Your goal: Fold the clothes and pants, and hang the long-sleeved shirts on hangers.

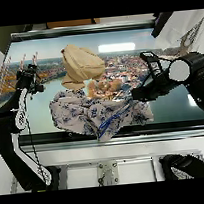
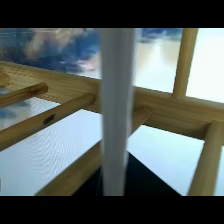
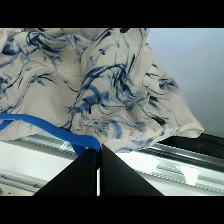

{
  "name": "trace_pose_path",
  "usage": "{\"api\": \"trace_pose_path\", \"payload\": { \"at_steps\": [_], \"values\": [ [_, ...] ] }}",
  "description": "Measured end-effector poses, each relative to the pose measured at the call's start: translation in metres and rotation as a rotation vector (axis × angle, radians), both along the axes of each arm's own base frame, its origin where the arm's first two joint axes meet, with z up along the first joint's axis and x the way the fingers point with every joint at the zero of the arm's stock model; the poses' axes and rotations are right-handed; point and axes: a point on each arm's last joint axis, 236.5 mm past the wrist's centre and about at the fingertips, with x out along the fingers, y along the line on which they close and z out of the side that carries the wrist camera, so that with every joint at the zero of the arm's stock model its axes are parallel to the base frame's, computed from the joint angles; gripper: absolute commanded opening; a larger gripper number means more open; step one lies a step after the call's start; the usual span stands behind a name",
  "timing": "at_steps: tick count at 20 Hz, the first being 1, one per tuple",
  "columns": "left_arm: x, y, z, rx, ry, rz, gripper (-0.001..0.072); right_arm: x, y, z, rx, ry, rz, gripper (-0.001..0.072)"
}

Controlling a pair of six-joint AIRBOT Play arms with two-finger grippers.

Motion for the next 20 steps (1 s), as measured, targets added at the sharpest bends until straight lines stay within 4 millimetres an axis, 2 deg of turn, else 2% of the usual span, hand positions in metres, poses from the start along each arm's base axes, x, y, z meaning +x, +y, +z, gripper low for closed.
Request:
{"api": "trace_pose_path", "payload": {
  "at_steps": [4, 6, 9, 14, 17, 20],
  "values": [
    [-0.001, -0.003, 0.010, -0.015, -0.013, 0.009, 0.0015, 0.000, 0.000, 0.000, 0.000, 0.000, 0.000, 0.0018],
    [-0.001, -0.007, 0.024, -0.026, -0.028, 0.008, 0.0015, 0.000, 0.000, 0.000, 0.000, 0.000, 0.000, 0.0018],
    [0.004, -0.003, 0.065, 0.002, -0.091, -0.007, 0.0016, 0.000, 0.000, 0.000, 0.000, 0.000, 0.000, 0.0019],
    [0.000, -0.004, 0.130, 0.023, -0.174, -0.021, 0.0016, 0.000, 0.000, 0.000, 0.000, 0.000, 0.000, 0.0018],
    [-0.005, -0.024, 0.166, 0.010, -0.207, -0.069, 0.0016, 0.000, 0.000, 0.000, 0.000, 0.000, 0.000, 0.0018],
    [-0.016, -0.068, 0.202, -0.050, -0.218, -0.195, 0.0016, 0.000, 0.000, 0.000, 0.000, 0.000, 0.000, 0.0019]
  ]
}}
